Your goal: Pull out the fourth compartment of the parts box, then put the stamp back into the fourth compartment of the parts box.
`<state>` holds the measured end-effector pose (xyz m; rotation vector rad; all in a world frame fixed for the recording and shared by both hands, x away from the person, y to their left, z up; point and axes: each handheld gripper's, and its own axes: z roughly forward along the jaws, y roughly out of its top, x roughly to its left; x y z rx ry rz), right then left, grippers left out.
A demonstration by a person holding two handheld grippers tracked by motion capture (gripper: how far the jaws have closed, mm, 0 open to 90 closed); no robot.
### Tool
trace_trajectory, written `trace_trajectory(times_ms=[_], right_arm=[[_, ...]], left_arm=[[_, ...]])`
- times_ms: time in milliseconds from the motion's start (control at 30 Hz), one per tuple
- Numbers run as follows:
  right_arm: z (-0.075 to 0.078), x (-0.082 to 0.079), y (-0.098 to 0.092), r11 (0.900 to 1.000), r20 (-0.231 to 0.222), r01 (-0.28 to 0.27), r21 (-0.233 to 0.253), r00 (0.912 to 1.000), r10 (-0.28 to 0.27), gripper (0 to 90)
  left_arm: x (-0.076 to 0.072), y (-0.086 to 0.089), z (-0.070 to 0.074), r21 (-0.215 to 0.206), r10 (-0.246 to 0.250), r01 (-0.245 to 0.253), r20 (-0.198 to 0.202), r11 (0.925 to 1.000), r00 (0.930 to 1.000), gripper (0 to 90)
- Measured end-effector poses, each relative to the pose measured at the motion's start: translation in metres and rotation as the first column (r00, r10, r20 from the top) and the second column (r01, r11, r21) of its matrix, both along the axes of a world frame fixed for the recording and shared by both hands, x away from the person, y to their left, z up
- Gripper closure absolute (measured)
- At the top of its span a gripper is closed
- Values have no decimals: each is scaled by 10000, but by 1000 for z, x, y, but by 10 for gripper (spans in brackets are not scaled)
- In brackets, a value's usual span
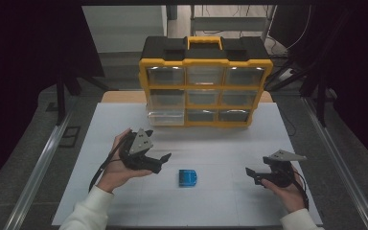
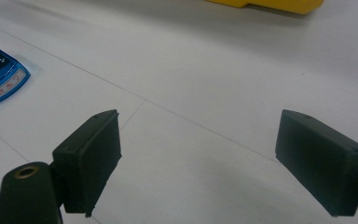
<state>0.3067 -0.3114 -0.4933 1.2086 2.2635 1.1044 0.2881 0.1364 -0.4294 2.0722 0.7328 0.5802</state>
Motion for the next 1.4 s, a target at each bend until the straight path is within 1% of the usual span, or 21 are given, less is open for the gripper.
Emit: trace_trajectory(times_ms=[67, 167, 367, 400, 567, 633, 700, 800, 867, 1033, 1167, 1333, 1400], right_arm=[[0, 0, 0, 10000, 4, -10, -12, 10000, 10, 146], [0, 1, 0, 10000, 29, -34, -36, 10000, 34, 146], [0, 4, 1, 10000, 30, -75, -37, 10000, 75, 145], [0, 4, 1, 9999, 34, -98, -45, 9999, 98, 145], [0, 3, 0, 10000, 36, -33, -27, 10000, 34, 144], [0, 2, -1, 10000, 34, -49, -43, 10000, 49, 144], [1, 1, -1, 10000, 78, -72, -28, 9999, 72, 143], [1, 1, -1, 10000, 87, -57, 0, 9999, 57, 143], [1, 1, -1, 10000, 77, -83, 4, 9999, 83, 143], [0, 1, 0, 9999, 62, -111, -15, 9999, 112, 143], [0, 1, -1, 10000, 77, -86, -11, 9999, 86, 143], [1, 1, -1, 10000, 80, -37, -25, 10000, 38, 143], [1, 0, -2, 10000, 77, -39, -1, 10000, 39, 143]], left_arm=[[0, 3, -4, -81, 8, -12, -465, 10000, 9989, 62], [0, 6, -10, -188, 132, -147, -772, 9997, 9969, 75], [0, 12, -15, -629, 124, -199, -1171, 9978, 9930, 75], [0, 13, -16, -811, 56, -163, -1308, 9966, 9914, 76], [0, 14, -21, -944, -51, -94, -1526, 9955, 9883, 76], [0, 12, -22, -906, -100, -44, -1576, 9959, 9874, 76], [0, 10, -22, -791, -105, -16, -1513, 9969, 9884, 75], [0, 10, -22, -810, -130, 10, -1484, 9967, 9888, 75], [0, 11, -22, -795, -157, 37, -1510, 9968, 9884, 79], [0, 9, -24, -582, -221, 127, -1634, 9982, 9863, 91], [2, 4, -27, -559, -502, 407, -1794, 9976, 9825, 110], [5, -8, -31, -302, -938, 896, -1939, 9955, 9765, 113], [6, -12, -31, -300, -1104, 1065, -1980, 9939, 9740, 113]])
